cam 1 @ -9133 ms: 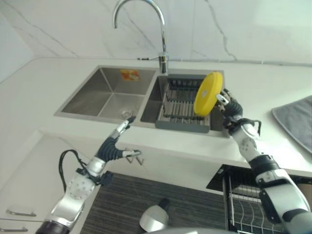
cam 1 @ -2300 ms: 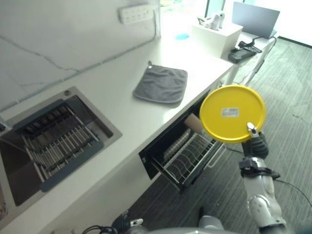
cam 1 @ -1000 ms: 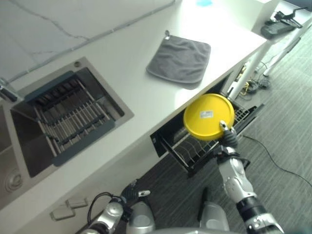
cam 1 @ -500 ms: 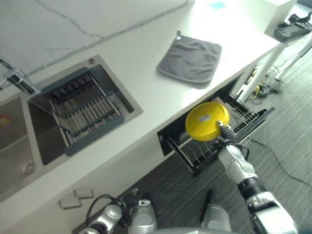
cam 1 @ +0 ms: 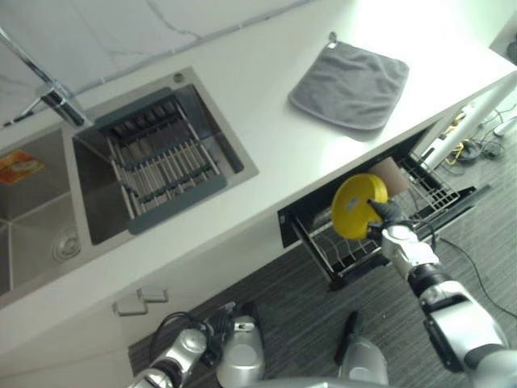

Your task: Place the dishes in the dishwasher.

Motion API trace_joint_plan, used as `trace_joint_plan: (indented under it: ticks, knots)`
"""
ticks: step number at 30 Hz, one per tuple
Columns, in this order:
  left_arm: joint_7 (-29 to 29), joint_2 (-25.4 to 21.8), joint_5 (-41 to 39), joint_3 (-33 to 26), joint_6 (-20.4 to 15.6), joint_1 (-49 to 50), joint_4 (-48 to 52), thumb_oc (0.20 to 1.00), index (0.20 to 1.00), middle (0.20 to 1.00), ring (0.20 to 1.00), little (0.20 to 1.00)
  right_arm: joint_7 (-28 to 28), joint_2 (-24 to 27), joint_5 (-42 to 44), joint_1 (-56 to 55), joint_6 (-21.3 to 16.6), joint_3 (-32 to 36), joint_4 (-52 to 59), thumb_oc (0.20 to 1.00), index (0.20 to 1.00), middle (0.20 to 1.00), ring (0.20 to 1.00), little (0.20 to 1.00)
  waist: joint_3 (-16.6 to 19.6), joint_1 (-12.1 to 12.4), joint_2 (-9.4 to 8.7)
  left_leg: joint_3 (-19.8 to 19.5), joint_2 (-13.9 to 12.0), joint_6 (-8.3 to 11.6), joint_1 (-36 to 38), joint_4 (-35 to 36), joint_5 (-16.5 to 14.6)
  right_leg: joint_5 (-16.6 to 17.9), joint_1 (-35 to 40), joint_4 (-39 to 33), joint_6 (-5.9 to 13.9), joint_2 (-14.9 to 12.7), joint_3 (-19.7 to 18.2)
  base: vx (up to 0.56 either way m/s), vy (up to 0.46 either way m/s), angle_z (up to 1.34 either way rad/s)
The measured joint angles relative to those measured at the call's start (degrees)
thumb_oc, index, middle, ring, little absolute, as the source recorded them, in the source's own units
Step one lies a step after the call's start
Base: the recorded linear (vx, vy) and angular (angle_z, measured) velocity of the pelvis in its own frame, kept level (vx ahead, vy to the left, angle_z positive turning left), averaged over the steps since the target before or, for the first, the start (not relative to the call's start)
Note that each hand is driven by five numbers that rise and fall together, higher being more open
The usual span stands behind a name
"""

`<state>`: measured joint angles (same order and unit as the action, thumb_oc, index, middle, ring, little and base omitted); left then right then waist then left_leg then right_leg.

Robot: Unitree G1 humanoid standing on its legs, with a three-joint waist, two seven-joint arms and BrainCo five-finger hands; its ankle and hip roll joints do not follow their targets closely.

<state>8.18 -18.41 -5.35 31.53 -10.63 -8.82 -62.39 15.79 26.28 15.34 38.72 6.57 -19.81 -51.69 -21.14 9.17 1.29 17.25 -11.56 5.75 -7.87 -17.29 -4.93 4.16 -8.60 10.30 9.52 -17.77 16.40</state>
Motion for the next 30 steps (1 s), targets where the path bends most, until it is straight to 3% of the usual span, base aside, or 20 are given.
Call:
trace_joint_plan:
  ticks: [6,9,10,15,22,26,30]
  knots:
    - [0.69,-1.46,0.00,0.09,-0.84,-2.28,2.90,1.000,1.000,1.000,1.000,1.000,-5.76,9.59,-12.13,6.95,-4.00,-9.90,-0.68,0.200,0.200,0.200,0.200,0.200,-4.10,1.22,-0.06,-1.16,0.07,-0.40,-4.23,-1.70,0.59,-1.06,-4.58,3.88,-0.52,-0.82,0.22,-0.12,-0.070,0.09]
    - [0.74,-2.22,-0.01,0.11,-0.79,-4.81,2.87,1.000,1.000,1.000,1.000,1.000,-7.77,11.50,-16.50,10.97,-7.00,-12.99,-1.86,0.200,0.200,0.200,0.200,0.200,-6.28,1.27,-0.28,-1.82,-0.14,-0.41,-6.85,-2.59,0.99,-1.33,-7.19,5.53,-0.85,-0.88,0.24,-0.11,-0.074,0.06]
    - [0.82,-2.49,-0.01,0.06,-0.74,-6.24,2.88,1.000,1.000,1.000,1.000,1.000,-9.06,12.95,-20.67,13.41,-10.12,-15.92,-1.86,0.200,0.200,0.200,0.200,0.200,-7.88,1.32,-0.39,-2.28,-0.31,-0.39,-8.06,-3.01,1.32,-1.63,-8.38,6.58,-1.22,-0.90,0.36,-0.10,-0.110,0.09]
    - [0.82,-3.36,0.02,0.09,-0.74,-7.58,3.25,1.000,1.000,1.000,1.000,1.000,-11.58,16.18,-34.11,18.92,-20.17,-25.69,-1.49,0.200,0.200,0.200,0.200,0.200,-8.99,2.04,-1.18,-3.86,-0.53,-0.09,-9.90,-2.81,2.18,-3.16,-10.31,9.15,-1.66,-1.11,1.43,-0.05,-0.087,0.12]
    - [1.21,-5.17,0.01,0.12,-0.49,-7.70,5.50,1.000,1.000,1.000,1.000,1.000,-10.48,18.54,-44.76,24.07,-28.19,-33.85,3.33,0.200,0.200,0.200,0.200,0.200,-9.44,2.73,-1.96,-4.27,-0.89,0.10,-12.40,-3.55,2.32,-3.87,-13.13,11.02,-2.13,-1.13,1.48,-0.02,-0.056,0.03]
    - [0.93,-5.69,-0.03,0.14,-0.31,-8.32,5.74,1.000,1.000,1.000,1.000,1.000,-5.62,18.54,-48.22,24.08,-28.05,-34.71,4.47,0.200,0.200,0.200,0.200,0.200,-9.67,2.74,-2.40,-4.39,-1.20,0.11,-13.81,-4.38,2.32,-4.20,-14.54,12.11,-2.46,-1.16,1.47,-0.04,-0.009,0.00]
    - [0.03,-5.70,-0.12,1.44,-0.49,-9.68,5.58,1.000,1.000,1.000,1.000,1.000,1.37,17.78,-52.03,24.10,-24.85,-34.78,4.16,0.200,0.200,0.200,0.200,0.200,-9.67,2.57,-2.38,-4.43,-1.45,0.08,-16.39,-5.62,2.32,-4.30,-17.26,13.45,-2.61,-1.26,1.16,-0.08,0.016,0.00]
